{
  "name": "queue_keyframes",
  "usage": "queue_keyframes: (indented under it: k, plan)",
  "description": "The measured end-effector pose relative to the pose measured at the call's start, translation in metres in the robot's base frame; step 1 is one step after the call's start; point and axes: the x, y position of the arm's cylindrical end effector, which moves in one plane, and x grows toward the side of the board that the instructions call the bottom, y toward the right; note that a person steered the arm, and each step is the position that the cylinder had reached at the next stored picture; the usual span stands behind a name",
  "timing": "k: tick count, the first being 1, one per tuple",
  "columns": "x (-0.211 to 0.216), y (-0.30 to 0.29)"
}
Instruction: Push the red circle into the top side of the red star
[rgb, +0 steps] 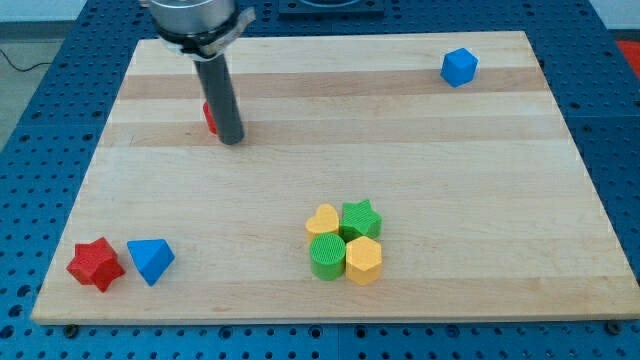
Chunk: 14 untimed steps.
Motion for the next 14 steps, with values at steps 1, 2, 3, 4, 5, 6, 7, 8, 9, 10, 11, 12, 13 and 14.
queue_keyframes:
  k: [1, 2, 3, 4, 5, 6, 7, 8, 9, 10, 11, 12, 13, 14]
  plan:
    - [-0.01, 0.036]
    - [-0.039, 0.04]
    - [-0.041, 0.012]
    - [-0.001, -0.023]
    - [0.014, -0.032]
    - [-0.005, -0.004]
    - [-0.044, 0.009]
    - [-0.053, -0.023]
    - [-0.023, -0.064]
    - [0.023, -0.094]
    - [0.026, -0.101]
    - [0.0, -0.108]
    - [0.01, -0.133]
    - [0.049, -0.15]
